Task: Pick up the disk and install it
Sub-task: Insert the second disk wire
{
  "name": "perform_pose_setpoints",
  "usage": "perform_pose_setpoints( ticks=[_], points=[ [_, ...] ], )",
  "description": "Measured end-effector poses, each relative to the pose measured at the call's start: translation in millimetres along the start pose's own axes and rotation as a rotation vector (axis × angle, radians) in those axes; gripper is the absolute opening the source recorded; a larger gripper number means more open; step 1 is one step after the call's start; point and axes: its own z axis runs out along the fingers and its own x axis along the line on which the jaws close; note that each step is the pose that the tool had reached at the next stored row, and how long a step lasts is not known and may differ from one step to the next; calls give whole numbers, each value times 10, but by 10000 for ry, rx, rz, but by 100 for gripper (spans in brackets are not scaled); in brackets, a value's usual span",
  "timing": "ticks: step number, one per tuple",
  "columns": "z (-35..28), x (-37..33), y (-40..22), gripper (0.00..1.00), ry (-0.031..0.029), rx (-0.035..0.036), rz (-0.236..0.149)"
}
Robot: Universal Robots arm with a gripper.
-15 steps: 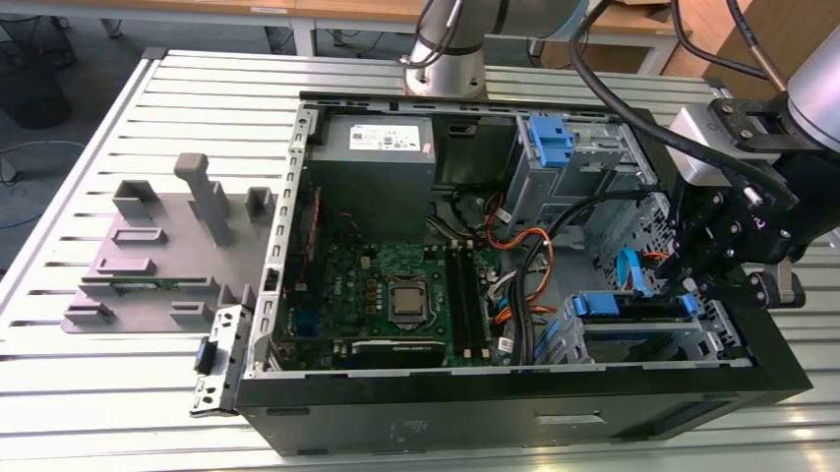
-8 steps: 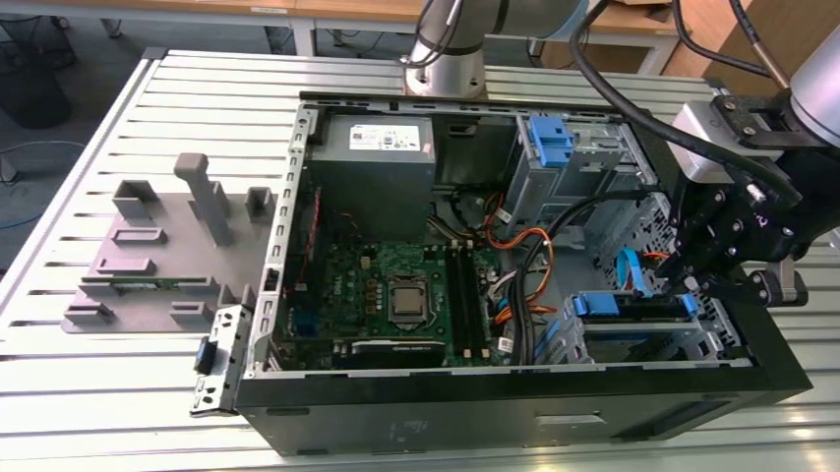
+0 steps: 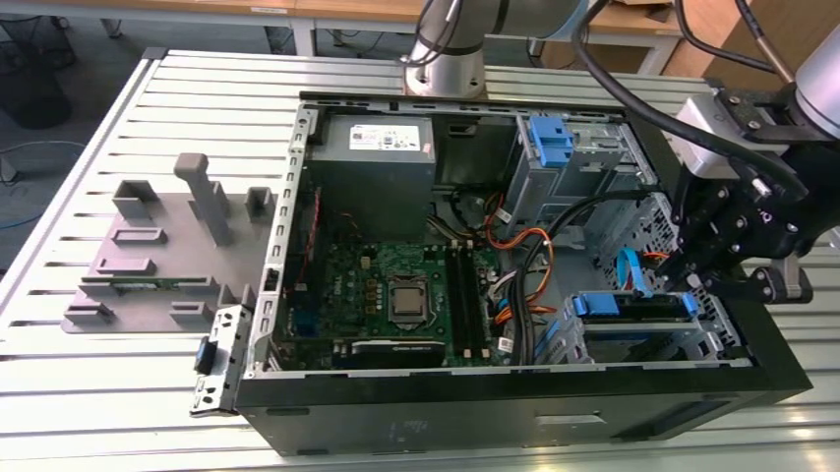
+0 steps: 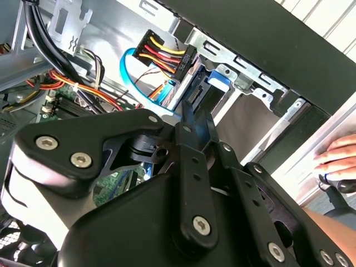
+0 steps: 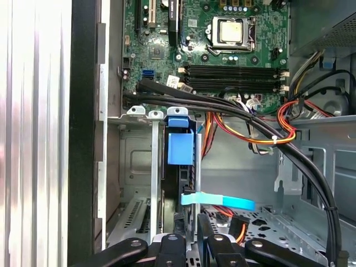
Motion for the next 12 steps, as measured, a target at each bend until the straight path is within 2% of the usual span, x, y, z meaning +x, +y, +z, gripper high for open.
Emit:
perform_pose_setpoints(
  ticks=[7,12],
  points=[
    [-11,-8,0,23,2,0,0],
    [-7,-51,0,23,0,0,0]
  ],
)
